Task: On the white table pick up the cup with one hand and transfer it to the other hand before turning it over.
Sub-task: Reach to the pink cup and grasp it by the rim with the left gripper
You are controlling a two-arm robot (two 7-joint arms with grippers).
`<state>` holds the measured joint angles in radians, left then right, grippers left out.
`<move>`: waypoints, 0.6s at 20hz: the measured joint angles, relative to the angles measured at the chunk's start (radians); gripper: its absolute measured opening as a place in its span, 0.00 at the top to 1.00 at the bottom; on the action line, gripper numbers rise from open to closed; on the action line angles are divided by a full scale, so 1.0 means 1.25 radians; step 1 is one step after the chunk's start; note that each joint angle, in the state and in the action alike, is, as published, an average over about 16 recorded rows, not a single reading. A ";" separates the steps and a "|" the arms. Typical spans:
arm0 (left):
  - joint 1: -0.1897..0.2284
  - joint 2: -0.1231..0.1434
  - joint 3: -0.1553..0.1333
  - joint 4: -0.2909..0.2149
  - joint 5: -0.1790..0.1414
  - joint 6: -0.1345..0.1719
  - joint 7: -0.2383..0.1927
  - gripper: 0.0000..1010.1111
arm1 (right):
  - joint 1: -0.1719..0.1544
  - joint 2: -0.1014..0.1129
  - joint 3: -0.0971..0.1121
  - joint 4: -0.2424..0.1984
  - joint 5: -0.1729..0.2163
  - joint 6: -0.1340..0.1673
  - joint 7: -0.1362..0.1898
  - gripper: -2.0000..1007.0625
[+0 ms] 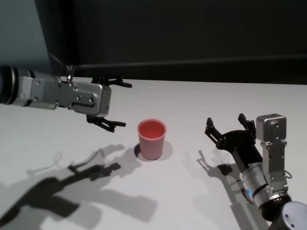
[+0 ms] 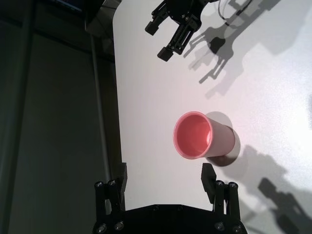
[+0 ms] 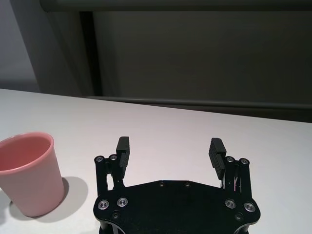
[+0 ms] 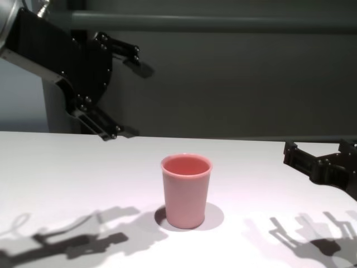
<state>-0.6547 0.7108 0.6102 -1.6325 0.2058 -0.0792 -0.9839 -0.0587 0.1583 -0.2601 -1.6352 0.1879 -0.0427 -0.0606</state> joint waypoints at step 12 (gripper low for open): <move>-0.118 -0.046 0.123 0.051 0.065 -0.044 -0.119 0.01 | 0.000 0.000 0.000 0.000 0.000 0.000 0.000 0.01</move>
<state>-0.8020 0.6539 0.7643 -1.5686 0.2873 -0.1346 -1.1324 -0.0587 0.1583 -0.2601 -1.6352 0.1879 -0.0426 -0.0605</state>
